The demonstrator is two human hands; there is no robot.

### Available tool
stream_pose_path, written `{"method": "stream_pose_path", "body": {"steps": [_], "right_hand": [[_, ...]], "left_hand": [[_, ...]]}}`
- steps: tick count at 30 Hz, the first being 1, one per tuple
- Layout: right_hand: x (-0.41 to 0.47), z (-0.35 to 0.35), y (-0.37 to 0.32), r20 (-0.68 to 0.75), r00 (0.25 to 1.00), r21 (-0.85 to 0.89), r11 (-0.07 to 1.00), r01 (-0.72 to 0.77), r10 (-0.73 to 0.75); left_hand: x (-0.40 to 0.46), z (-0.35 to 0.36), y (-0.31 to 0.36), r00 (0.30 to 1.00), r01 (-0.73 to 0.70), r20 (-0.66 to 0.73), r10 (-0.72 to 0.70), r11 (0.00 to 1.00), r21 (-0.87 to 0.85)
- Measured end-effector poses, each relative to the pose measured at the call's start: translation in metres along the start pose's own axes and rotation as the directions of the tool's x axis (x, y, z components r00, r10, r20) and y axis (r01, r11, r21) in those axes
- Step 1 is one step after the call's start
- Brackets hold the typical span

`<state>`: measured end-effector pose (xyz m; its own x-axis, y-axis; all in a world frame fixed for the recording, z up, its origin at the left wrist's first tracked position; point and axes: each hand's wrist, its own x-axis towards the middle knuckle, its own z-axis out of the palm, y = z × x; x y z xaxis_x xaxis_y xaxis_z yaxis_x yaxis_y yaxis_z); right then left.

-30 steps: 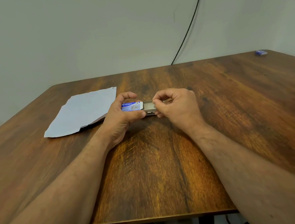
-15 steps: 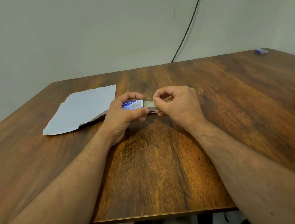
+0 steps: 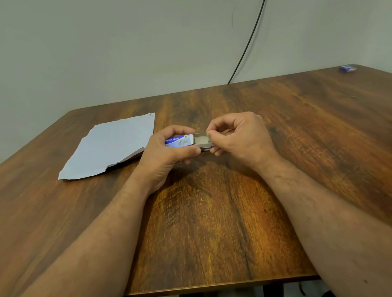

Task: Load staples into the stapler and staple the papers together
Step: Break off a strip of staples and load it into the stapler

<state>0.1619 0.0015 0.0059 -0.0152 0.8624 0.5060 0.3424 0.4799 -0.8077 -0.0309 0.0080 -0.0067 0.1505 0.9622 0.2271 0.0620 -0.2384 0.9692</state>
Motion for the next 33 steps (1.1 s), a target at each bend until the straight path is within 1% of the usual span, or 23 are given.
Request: {"method": "stream_pose_path", "body": {"steps": [5,7,13,16,18,20,22,24,26,28,30,33], "right_hand": [[-0.001,-0.002,0.001,0.052,0.997,-0.100,0.993,0.064,-0.059],[-0.001,-0.001,0.001,0.044,0.998,-0.092,0.994,0.050,-0.046],[-0.004,0.010,0.000,0.011,0.996,-0.084,0.993,0.088,-0.087],[-0.003,0.011,0.001,0.005,0.996,-0.070,0.994,0.089,-0.089],[-0.001,0.011,0.000,-0.059,0.994,-0.036,0.995,0.088,-0.090],[0.000,0.011,-0.001,-0.162,0.982,-0.024,0.996,0.090,-0.093],[0.004,0.009,0.001,-0.250,0.967,0.039,0.998,0.059,-0.047],[0.007,0.005,0.005,-0.281,0.960,0.077,0.996,0.038,-0.015],[0.004,0.004,0.005,-0.248,0.967,0.009,0.998,0.069,-0.064],[-0.001,0.006,0.001,-0.184,0.972,-0.071,0.989,0.132,-0.143],[-0.004,0.010,-0.002,-0.123,0.973,-0.089,0.979,0.186,-0.196],[-0.003,0.013,0.000,-0.081,0.974,-0.104,0.973,0.205,-0.214]], "left_hand": [[-0.004,0.003,0.003,1.000,0.005,0.018,-0.007,0.995,0.104],[-0.003,0.004,0.003,1.000,0.005,0.027,-0.009,0.992,0.128],[-0.003,0.003,0.003,1.000,-0.015,0.021,0.013,0.996,0.090],[-0.002,0.002,0.002,0.999,-0.030,0.043,0.027,0.998,0.063],[-0.002,0.004,0.002,0.999,-0.027,0.049,0.025,0.999,0.045],[-0.002,0.004,0.002,1.000,-0.023,0.019,0.022,0.999,0.025],[-0.001,0.003,0.001,1.000,-0.016,-0.025,0.016,1.000,-0.005],[0.000,0.002,0.001,0.998,-0.008,-0.057,0.006,0.999,-0.034],[0.000,0.001,0.001,0.997,0.007,-0.077,-0.011,0.999,-0.051],[0.000,0.001,0.000,0.997,0.008,-0.081,-0.014,0.998,-0.068],[0.001,-0.001,-0.001,0.997,0.005,-0.074,-0.010,0.997,-0.072],[0.001,-0.002,-0.001,0.998,0.003,-0.059,-0.006,0.999,-0.051]]}}
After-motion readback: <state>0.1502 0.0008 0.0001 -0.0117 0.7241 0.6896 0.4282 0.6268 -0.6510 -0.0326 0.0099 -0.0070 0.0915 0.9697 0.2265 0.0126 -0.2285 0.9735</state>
